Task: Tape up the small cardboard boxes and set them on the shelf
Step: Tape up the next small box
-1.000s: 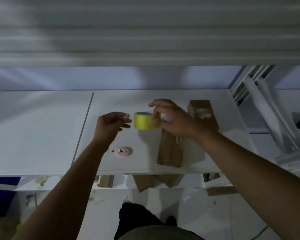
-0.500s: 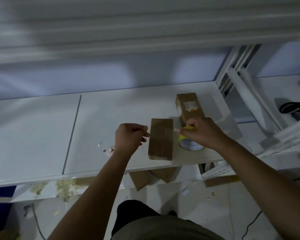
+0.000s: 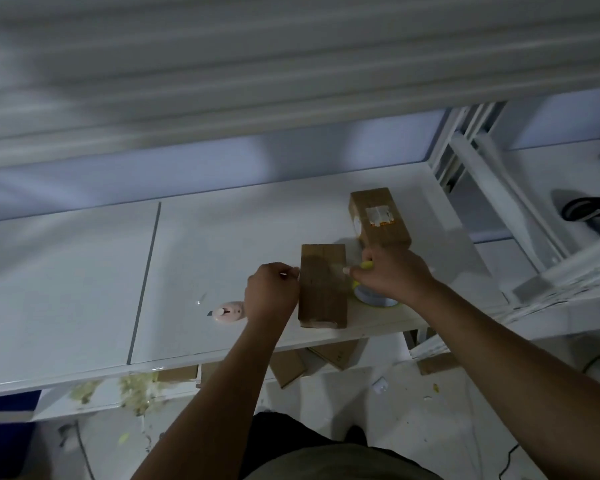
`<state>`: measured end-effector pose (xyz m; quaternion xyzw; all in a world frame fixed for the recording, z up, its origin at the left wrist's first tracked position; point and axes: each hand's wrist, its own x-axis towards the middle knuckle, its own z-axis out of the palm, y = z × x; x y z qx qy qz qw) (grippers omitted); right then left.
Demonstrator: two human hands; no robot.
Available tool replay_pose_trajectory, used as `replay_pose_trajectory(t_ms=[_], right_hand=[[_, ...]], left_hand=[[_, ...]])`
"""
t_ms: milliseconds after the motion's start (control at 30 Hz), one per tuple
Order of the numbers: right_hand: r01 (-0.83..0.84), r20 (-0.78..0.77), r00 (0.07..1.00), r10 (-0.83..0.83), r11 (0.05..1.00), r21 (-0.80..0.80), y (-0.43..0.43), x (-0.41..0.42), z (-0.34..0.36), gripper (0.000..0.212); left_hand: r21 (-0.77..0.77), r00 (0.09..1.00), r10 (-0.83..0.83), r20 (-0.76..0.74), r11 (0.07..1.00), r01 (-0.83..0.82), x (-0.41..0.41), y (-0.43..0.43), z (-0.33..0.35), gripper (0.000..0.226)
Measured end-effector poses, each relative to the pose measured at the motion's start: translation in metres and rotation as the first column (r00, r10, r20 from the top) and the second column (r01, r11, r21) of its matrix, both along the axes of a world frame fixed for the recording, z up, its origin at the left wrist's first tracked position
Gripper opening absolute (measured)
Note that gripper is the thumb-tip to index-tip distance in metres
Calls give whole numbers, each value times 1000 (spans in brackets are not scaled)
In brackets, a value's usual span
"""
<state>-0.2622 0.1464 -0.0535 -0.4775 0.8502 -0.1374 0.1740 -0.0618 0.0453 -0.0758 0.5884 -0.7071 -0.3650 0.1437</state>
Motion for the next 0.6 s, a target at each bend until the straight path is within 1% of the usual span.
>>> replay_pose_trajectory(t_ms=[67, 133, 200, 233, 267, 300, 333, 367, 400, 467, 500, 533, 567, 600], right_hand=[[-15, -32, 999, 16, 1000, 25, -3, 5, -4, 49], [-34, -58, 998, 35, 999, 25, -4, 10, -8, 43], [-36, -54, 998, 37, 999, 10, -3, 11, -11, 41], [-36, -45, 998, 36, 999, -3, -2, 11, -12, 40], [-35, -34, 999, 35, 999, -16, 0, 11, -14, 41], [-32, -22, 999, 31, 999, -28, 2, 11, -16, 41], [-27, -10, 1000, 26, 999, -41, 5, 11, -17, 43], [-21, 0, 1000, 21, 998, -65, 8, 12, -19, 43], [-14, 7, 1000, 15, 995, -94, 10, 12, -20, 44], [0, 17, 1000, 2, 992, -130, 14, 14, -21, 43], [5, 19, 1000, -2, 990, -140, 14, 15, -22, 43], [10, 22, 1000, -6, 988, -153, 14, 17, -22, 42], [17, 30, 999, -13, 986, -168, 15, 18, -21, 40], [27, 41, 999, -20, 983, -180, 15, 20, -20, 39]], left_hand=[[108, 996, 76, -55, 992, -70, -6, 8, -5, 29], [212, 963, 224, -152, 959, -190, -12, 17, -11, 34], [243, 917, 337, -215, 928, -284, -16, 22, -16, 26], [231, 907, 359, -222, 923, -309, -16, 24, -19, 21], [214, 903, 370, -220, 921, -326, -16, 26, -21, 20], [201, 901, 374, -219, 921, -333, -16, 29, -24, 26], [191, 906, 365, -215, 925, -328, -16, 33, -23, 37], [182, 916, 343, -211, 934, -308, -17, 37, -22, 49], [180, 930, 305, -203, 946, -271, -19, 41, -19, 56], [169, 960, 211, -182, 969, -181, -22, 46, -16, 53], [161, 968, 188, -167, 974, -162, -23, 46, -14, 54], [174, 968, 185, -169, 972, -156, -23, 46, -12, 62], [196, 959, 197, -202, 968, -158, -21, 46, -11, 65], [216, 952, 198, -233, 965, -148, -19, 46, -11, 61]])
